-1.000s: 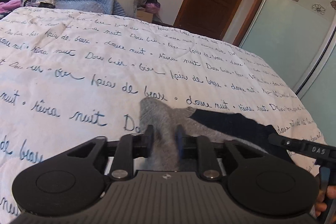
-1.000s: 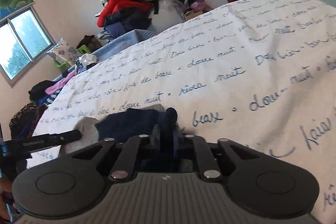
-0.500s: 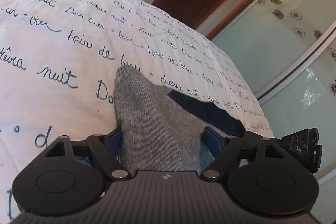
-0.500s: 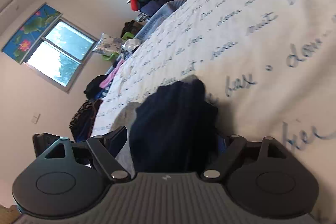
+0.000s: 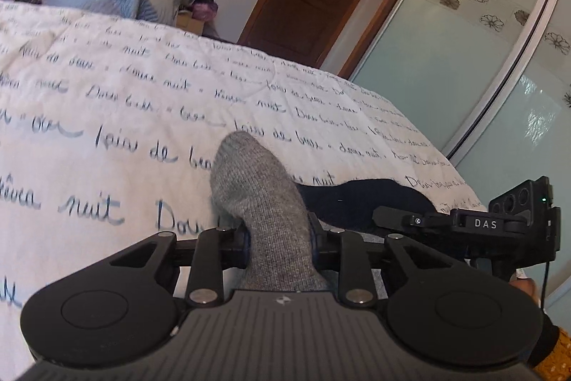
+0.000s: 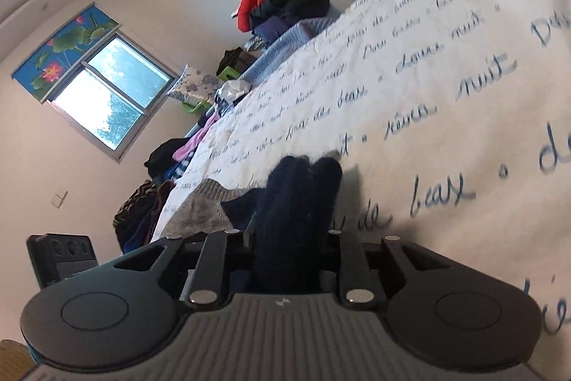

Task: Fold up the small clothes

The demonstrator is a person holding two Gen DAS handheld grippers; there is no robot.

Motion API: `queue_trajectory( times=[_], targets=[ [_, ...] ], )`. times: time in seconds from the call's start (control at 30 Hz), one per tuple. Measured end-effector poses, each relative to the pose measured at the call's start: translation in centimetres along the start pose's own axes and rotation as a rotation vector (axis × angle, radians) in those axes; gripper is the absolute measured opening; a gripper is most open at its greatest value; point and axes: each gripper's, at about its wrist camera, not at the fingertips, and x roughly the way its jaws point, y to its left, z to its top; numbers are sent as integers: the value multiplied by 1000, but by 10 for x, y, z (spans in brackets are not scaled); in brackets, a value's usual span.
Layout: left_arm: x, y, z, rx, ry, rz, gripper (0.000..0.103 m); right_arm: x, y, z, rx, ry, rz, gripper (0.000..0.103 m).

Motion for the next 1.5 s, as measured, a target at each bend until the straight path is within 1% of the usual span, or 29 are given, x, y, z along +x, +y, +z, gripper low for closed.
queue_trajectory(
  times=[0.1,0.17,0.23,0.3,0.33,0.4,0.43,0.47,0.53,0.6,0.63,0.7,0.73,0.83,0.93,1.03,1.13,1.2,1.37,1.5],
  targets=[
    [9,1,10,5,-13,14,29,3,1,9,-5,-29,-17,22],
    [14,2,14,2,-20,19,29,5,-1,13,-6,-42,-44,22],
    [23,2,13,9,-2,36,29,11,-2,13,-22,-42,-96,22],
    [27,2,10,25,14,69,32,18,-2,10,-48,-24,-166,29],
    [27,0,8,37,15,90,37,18,-1,9,-56,-27,-196,34],
    [22,-3,7,60,6,144,48,11,4,8,-61,-57,-247,54],
    [18,-4,7,66,4,169,60,5,8,8,-63,-83,-285,59],
    [13,-5,7,71,-1,188,68,-2,13,9,-70,-106,-325,66],
    [1,-7,6,77,-9,220,76,-18,23,9,-99,-134,-392,67],
    [-13,-9,2,67,-4,232,81,-36,34,3,-121,-153,-436,67],
    [-20,-10,-1,58,0,235,84,-45,41,-1,-125,-159,-460,69],
    [-35,-14,-10,32,3,247,89,-61,54,-12,-133,-169,-483,82],
    [-42,-16,-16,20,8,250,91,-68,61,-18,-137,-172,-485,83],
    [-58,-24,-34,5,41,278,92,-90,82,-41,-154,-174,-460,84],
    [-75,-32,-50,2,59,319,92,-104,103,-63,-172,-168,-463,90],
    [-94,-42,-62,8,55,348,92,-114,126,-84,-236,-163,-499,93],
    [-111,-52,-71,8,50,356,93,-120,142,-106,-301,-164,-556,100],
    [-119,-58,-78,5,55,367,93,-122,147,-119,-316,-150,-559,100],
    [-133,-67,-97,21,69,418,94,-129,151,-151,-255,-105,-532,100],
    [-142,-73,-113,27,83,424,94,-133,152,-173,-196,-65,-507,100]
  ],
)
